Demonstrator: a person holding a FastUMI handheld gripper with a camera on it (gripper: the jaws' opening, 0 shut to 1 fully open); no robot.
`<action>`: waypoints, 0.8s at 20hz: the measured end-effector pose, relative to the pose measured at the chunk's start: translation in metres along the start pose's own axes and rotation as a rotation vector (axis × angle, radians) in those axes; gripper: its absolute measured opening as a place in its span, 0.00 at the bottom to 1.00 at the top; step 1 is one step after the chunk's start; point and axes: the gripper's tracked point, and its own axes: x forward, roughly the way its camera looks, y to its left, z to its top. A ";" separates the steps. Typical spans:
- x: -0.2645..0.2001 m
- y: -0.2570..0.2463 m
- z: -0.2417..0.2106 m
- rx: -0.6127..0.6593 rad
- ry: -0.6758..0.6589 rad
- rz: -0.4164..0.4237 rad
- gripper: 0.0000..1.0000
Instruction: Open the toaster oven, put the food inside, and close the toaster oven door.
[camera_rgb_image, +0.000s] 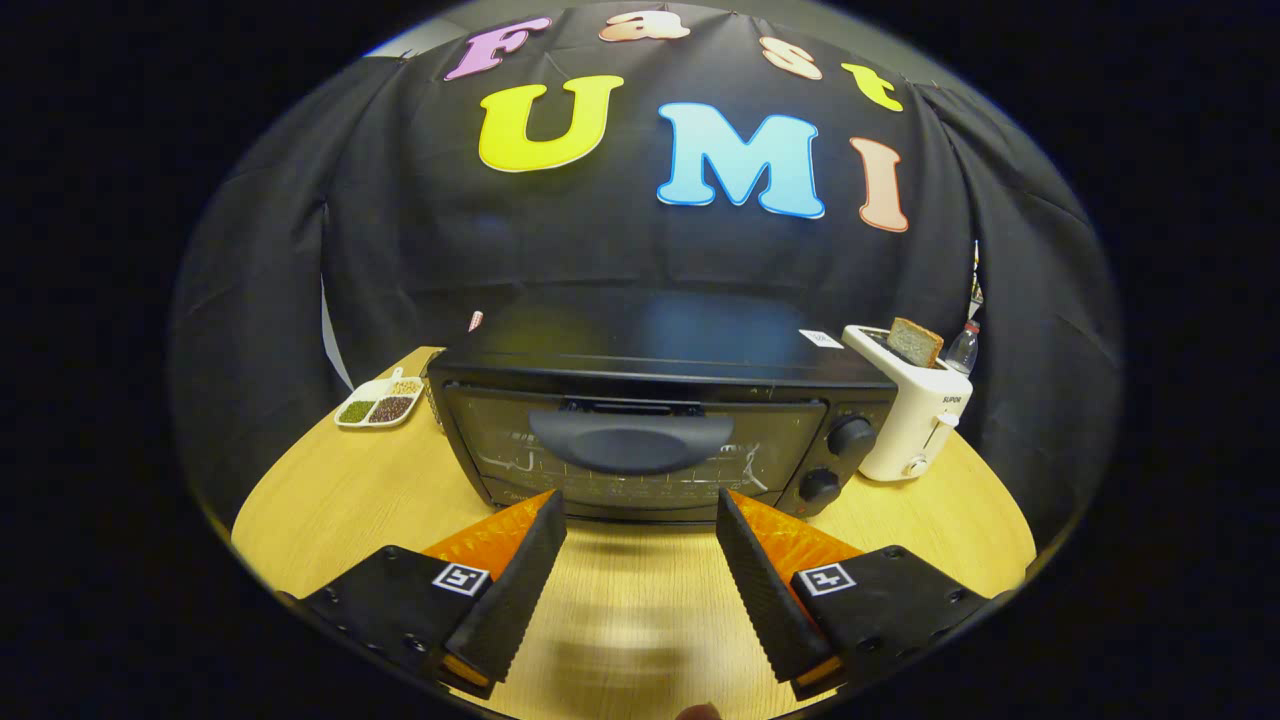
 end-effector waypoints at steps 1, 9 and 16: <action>-0.002 -0.002 0.007 -0.004 -0.024 -0.006 0.96; -0.056 -0.020 0.049 -0.021 -0.223 -0.013 0.96; -0.143 -0.056 0.063 0.024 -0.326 -0.055 0.96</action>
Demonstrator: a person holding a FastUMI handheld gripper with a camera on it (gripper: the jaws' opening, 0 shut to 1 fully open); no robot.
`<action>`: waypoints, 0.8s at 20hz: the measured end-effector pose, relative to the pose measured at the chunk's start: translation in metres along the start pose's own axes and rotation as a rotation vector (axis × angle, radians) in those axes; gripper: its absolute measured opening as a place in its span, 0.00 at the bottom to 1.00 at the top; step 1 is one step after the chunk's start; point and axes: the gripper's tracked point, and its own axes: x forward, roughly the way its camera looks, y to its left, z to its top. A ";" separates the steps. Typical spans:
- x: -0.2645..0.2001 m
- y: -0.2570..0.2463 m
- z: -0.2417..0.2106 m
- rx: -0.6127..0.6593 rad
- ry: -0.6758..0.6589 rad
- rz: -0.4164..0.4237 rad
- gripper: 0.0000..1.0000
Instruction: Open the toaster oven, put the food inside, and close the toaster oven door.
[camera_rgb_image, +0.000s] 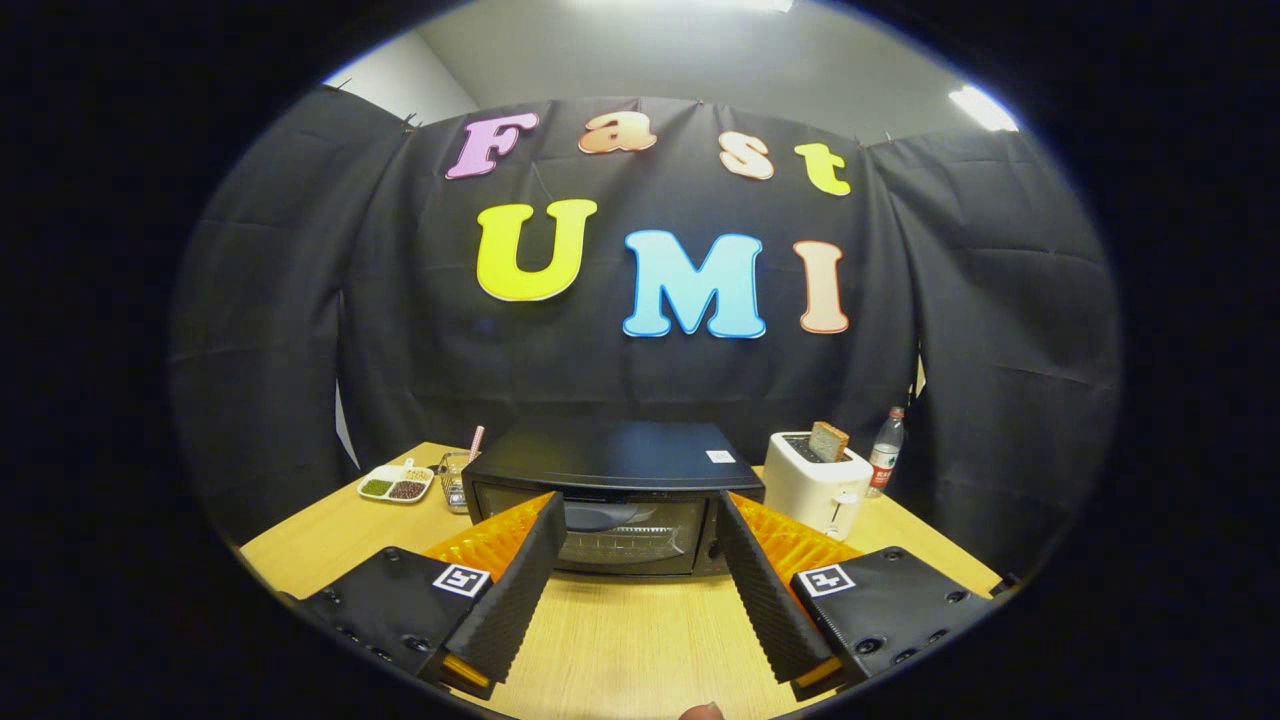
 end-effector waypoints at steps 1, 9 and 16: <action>-0.011 -0.003 0.004 0.002 -0.011 0.000 0.96; -0.094 -0.037 0.029 -0.013 -0.055 -0.007 0.96; -0.145 -0.067 0.051 -0.046 -0.082 -0.042 0.96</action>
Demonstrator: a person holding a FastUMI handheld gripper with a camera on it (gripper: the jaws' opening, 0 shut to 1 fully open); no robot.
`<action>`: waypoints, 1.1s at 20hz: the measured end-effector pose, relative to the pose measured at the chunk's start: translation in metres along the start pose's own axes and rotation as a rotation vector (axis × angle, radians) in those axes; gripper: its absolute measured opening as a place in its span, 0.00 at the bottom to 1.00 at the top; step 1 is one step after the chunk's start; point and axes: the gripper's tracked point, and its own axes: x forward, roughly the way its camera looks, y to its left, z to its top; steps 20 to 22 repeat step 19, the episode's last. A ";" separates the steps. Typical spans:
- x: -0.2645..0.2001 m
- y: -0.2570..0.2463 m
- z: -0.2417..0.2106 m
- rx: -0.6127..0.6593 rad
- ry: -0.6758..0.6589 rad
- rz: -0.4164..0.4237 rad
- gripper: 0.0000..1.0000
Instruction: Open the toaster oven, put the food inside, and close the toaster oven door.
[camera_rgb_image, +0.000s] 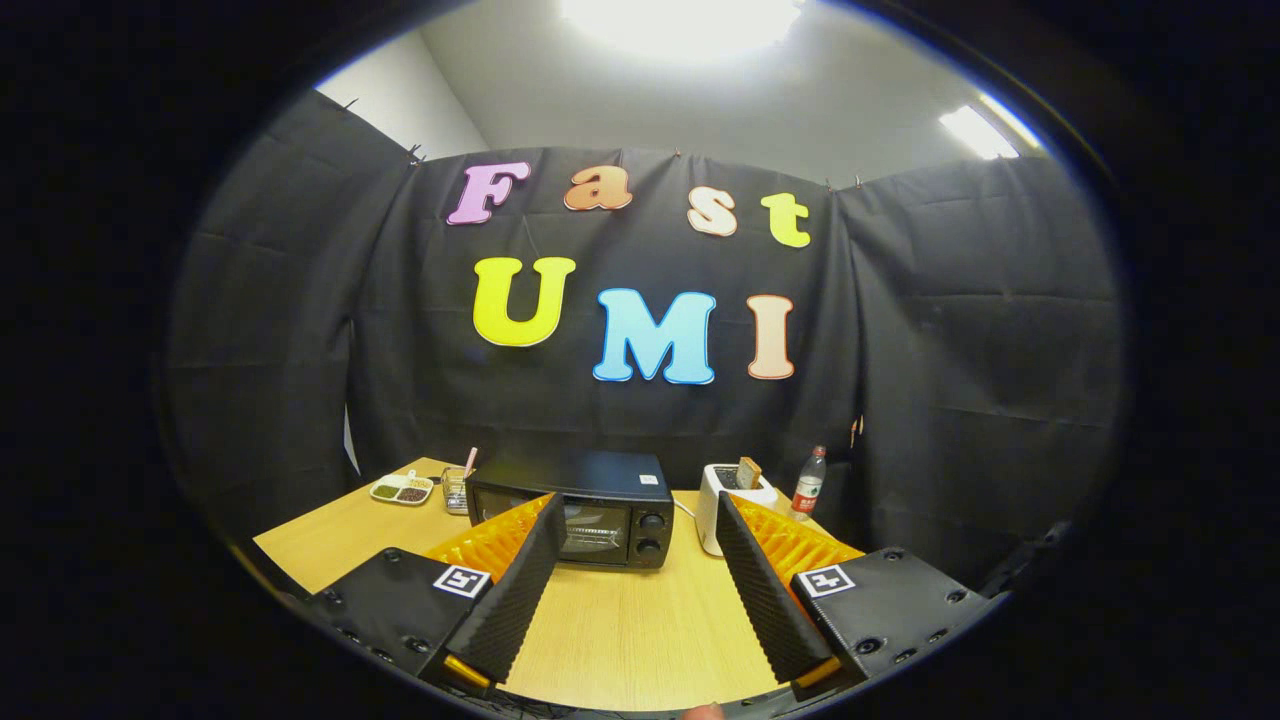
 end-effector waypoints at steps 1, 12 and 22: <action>-0.004 -0.002 0.003 -0.001 -0.005 -0.005 0.96; -0.027 -0.022 0.013 0.037 -0.023 -0.032 0.96; -0.025 -0.028 0.016 0.067 -0.030 -0.045 0.96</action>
